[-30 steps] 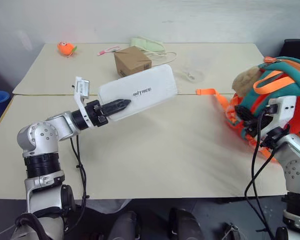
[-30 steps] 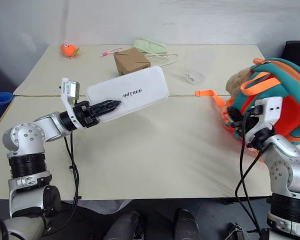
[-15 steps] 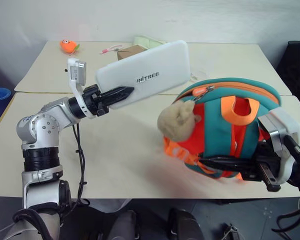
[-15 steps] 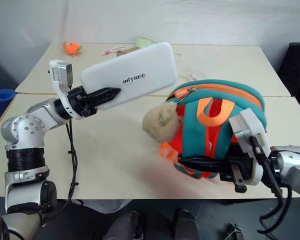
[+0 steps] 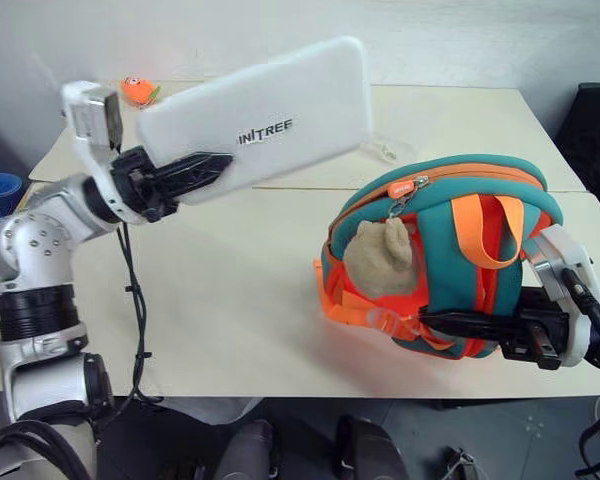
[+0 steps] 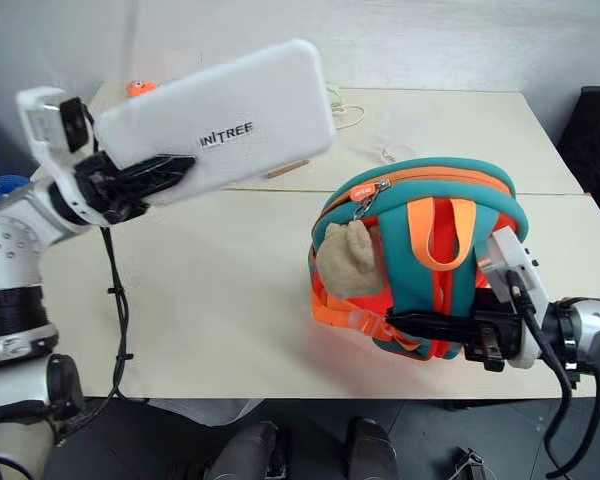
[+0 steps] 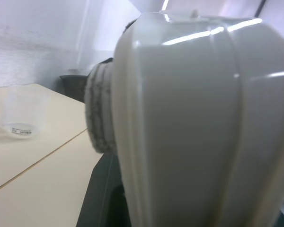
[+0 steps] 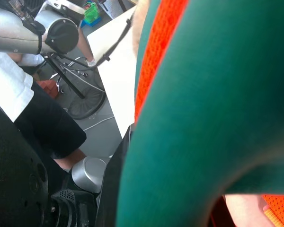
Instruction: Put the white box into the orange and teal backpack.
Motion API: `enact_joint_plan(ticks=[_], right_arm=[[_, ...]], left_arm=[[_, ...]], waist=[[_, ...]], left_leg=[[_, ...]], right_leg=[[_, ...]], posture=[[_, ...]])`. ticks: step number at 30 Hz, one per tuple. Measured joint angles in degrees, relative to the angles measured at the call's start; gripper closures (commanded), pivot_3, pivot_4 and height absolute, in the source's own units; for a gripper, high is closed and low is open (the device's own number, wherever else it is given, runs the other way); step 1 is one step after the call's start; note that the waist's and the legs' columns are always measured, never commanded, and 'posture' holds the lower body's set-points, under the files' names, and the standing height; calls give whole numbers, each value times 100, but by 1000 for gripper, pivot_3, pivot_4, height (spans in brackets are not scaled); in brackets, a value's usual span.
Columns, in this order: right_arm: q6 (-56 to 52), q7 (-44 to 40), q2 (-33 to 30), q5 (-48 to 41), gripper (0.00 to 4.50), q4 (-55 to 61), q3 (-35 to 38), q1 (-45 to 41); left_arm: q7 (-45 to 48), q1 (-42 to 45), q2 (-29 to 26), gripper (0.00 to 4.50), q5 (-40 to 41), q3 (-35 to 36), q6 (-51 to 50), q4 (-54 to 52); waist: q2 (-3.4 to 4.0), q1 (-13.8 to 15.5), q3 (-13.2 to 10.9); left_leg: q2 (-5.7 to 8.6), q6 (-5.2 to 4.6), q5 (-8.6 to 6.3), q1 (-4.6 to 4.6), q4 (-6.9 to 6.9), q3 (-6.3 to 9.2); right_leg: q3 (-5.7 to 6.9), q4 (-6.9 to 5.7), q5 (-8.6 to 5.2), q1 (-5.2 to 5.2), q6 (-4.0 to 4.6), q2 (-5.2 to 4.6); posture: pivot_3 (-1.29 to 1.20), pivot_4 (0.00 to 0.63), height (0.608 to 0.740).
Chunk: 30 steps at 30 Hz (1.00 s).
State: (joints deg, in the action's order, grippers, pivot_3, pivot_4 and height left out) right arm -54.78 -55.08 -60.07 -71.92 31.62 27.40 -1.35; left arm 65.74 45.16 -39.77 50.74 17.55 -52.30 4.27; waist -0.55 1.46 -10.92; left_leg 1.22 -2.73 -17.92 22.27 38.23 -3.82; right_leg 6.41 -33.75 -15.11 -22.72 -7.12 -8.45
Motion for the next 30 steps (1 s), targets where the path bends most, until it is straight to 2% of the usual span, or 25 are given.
enact_joint_plan(ticks=[3,8,13,17,19,22,24,27,28,30], right_arm=[[-1,-35,0,1,4469,-21,-13,-44],[-30,-159,-11,-10,4469,-35,-57,-171],[-147,-548,-325,-132,4469,-97,-51,-293],[-26,-695,-394,353,4469,-440,-434,-680],[47,-715,-373,639,4469,-649,-780,-995],[200,-606,-113,1028,4469,-867,-1304,-1602],[225,-548,11,1132,4500,-887,-1444,-1725],[227,-390,160,1177,4500,-895,-1444,-1746],[225,-336,203,1174,4500,-868,-1436,-1721],[213,-258,210,1161,4500,-748,-1338,-1559]], left_arm=[[175,-303,44,3247,-204,-371,305,-221],[188,-406,251,3247,-1588,-1418,1911,-203],[533,-65,455,3247,-2291,-1993,2875,151],[1130,413,565,3247,-2539,-2442,3193,459],[1167,788,946,3247,-2824,-2736,3357,881],[743,1462,1975,3247,-3583,-3317,3789,1673],[328,1621,2514,2531,-3972,-3539,4041,2089],[-571,1727,3307,1721,-4365,-3632,4020,2373],[-762,1713,3433,1388,-4421,-3658,3941,2305],[-913,1589,3230,836,-4425,-3589,3706,1943]], waist=[[-2,42,-1],[-4,123,-3],[-5,160,-3],[-5,151,-3],[-5,162,-3],[-4,230,-3],[-4,224,-3],[-4,217,-3],[-4,217,-3],[-2,177,-4]], left_leg=[[2,-1,0,1,5,9],[2,20,-12,-1,5,6],[-8,5,-7,6,5,10],[-7,-3,-8,6,6,5],[-4,-10,-4,10,14,5],[-2,-35,-17,51,82,20],[2,-51,-27,71,92,16],[8,-63,-33,88,100,17],[9,-64,-34,91,100,18],[3,-59,-34,90,99,19]], right_leg=[[-3,3,0,8,0,-4],[-9,24,4,8,4,-6],[-9,20,9,5,10,-10],[19,20,9,6,10,0],[34,18,11,7,7,1],[50,17,19,1,-9,1],[45,26,30,-6,-28,-4],[48,36,36,-12,-38,-9],[50,39,36,-13,-39,-9],[53,38,36,-14,-38,-5]], posture=[[0,150,740],[0,150,740],[0,150,740],[0,150,740],[0,150,740],[0,150,740],[0,150,740],[0,150,740],[0,150,740],[0,150,740]])
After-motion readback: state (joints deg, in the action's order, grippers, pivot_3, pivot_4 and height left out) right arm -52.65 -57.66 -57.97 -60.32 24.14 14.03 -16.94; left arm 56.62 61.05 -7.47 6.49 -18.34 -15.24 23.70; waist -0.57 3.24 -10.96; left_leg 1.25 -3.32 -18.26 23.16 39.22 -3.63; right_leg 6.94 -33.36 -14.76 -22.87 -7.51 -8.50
